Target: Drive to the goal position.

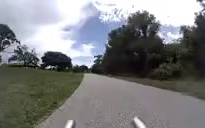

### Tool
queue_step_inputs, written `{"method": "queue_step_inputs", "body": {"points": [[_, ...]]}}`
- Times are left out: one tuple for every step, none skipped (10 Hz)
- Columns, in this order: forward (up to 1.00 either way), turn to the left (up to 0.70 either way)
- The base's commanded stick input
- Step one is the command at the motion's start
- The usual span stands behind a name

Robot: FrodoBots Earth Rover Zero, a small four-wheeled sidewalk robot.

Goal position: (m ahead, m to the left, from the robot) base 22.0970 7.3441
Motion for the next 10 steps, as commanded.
{"method": "queue_step_inputs", "body": {"points": [[0.70, 0.00], [0.70, 0.00], [0.70, 0.00], [0.70, 0.00], [0.70, 0.00], [0.70, 0.00], [0.70, 0.00], [0.70, 0.00], [0.70, 0.00], [0.70, 0.00]]}}
